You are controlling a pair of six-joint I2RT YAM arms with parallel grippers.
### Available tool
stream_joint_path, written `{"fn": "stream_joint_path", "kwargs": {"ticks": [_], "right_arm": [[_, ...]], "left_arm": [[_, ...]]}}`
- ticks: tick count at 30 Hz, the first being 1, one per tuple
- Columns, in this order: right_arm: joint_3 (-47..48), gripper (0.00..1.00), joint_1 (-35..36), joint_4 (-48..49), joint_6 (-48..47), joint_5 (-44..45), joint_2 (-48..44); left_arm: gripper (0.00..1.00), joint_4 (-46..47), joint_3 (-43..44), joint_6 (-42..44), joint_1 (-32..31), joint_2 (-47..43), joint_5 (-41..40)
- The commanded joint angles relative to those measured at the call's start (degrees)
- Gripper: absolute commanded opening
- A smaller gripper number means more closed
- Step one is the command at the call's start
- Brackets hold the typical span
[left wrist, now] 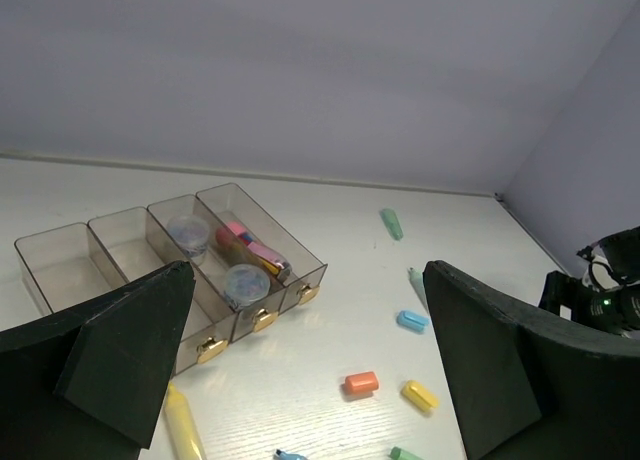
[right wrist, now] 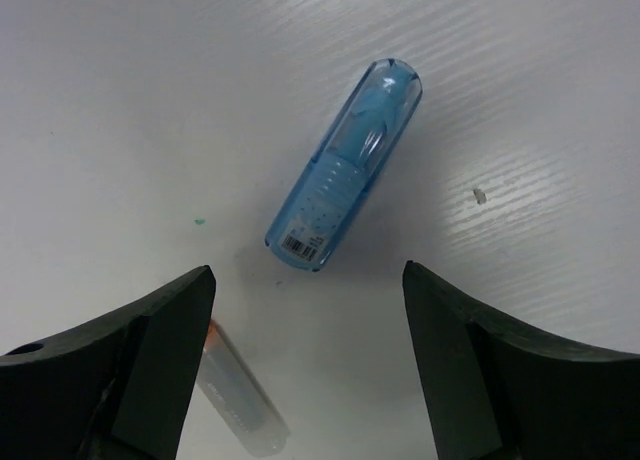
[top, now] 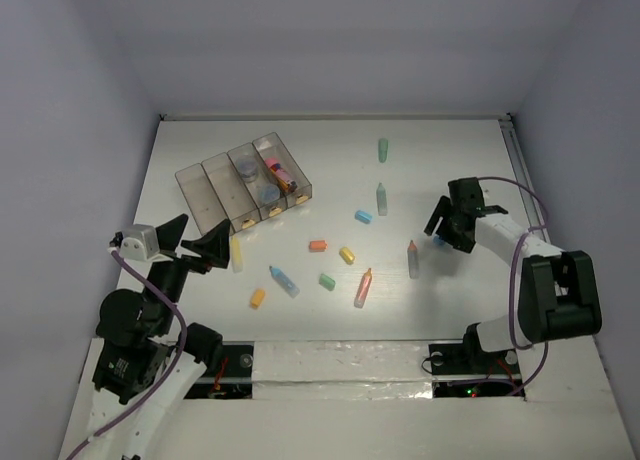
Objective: Sort the stationery into containers
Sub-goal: Pick up the pen from the center of the board, then place the pen in the storage box.
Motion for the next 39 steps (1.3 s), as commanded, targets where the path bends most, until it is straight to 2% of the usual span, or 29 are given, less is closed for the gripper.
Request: {"fn": "stream_joint_path", "kwargs": {"ticks": [1, 6, 9, 11, 14, 16, 18, 20, 23, 24, 27, 28, 31, 32, 33, 35, 39], "right_arm": [[3.89, 0.78, -1.66, 2.39, -0.48, -0.72, 2.28], [4.51, 0.73, -3.77, 4.05, -0.12, -1.95, 6.32], [5.39, 0.61, -5.18, 4.23, -0.12, -3.09, 9.57], [5.83, 0.46, -5.18, 4.58, -0.12, -3.71, 11.6], [5.3, 0.4, -5.18, 7.12, -0.82, -3.54, 11.0], [4.51, 0.27, -5.18, 8.44, -1.35, -4.24, 9.33], [4.33, 0.25, -3.96, 10.2, -2.75, -4.94, 5.56], [6.52, 0.24, -1.42, 8.99, -4.43, -2.32, 3.53], [12.39, 0.25, 7.27, 6.79, -5.83, -0.38, 1.85], [14.25, 0.25, 12.87, 6.78, -6.01, -0.2, 2.2], [22.07, 0.26, 21.33, 10.2, -7.24, -2.39, 4.91], [24.35, 0.26, 26.15, 11.43, -8.29, -5.0, 8.14], [34.1, 0.26, 33.72, 17.05, -10.75, -11.42, 14.31], [36.22, 0.26, 35.23, 20.89, -12.41, -16.06, 18.68], [40.15, 0.27, 36.47, 22.93, -13.04, -17.15, 20.98], [45.35, 0.27, 39.19, 23.92, -14.62, -21.18, 28.34], [58.71, 0.28, 41.93, 24.89, -16.21, -23.4, 39.18]], "left_arm": [[0.99, 2.56, 0.18, 0.41, -1.0, -1.15, -0.53], [0.99, 2.56, 0.18, 0.5, -1.52, -2.29, -0.98], [0.99, 2.47, 0.18, 0.41, -1.52, -3.52, -1.33], [0.99, 2.39, 0.09, 0.41, -2.05, -4.22, -1.59], [0.99, 2.39, 0.18, 0.41, -3.1, -4.66, -1.85], [0.99, 2.3, 0.27, 0.41, -3.63, -4.93, -2.03], [0.99, 2.3, 0.27, 0.41, -4.16, -5.1, -2.2], [0.99, 2.3, 0.18, 0.33, -4.16, -5.02, -2.29], [0.99, 2.39, 0.18, 0.33, -4.16, -4.93, -2.29], [0.99, 2.39, 0.27, 0.32, -4.16, -4.84, -2.38], [0.99, 2.47, 0.18, 0.41, -4.16, -4.14, -2.64], [0.99, 2.56, 0.18, 0.41, -4.16, -3.96, -2.65], [0.99, 2.47, 0.27, 0.32, -4.16, -3.17, -3.26], [0.99, 2.47, 0.27, 0.32, -4.16, -3.08, -3.43], [0.99, 2.56, 0.27, 0.32, -4.16, -2.91, -3.87], [0.99, 2.56, 0.27, 0.32, -4.16, -2.3, -4.05], [0.99, 2.3, 0.27, 0.32, -4.16, -1.24, -3.96]]}}
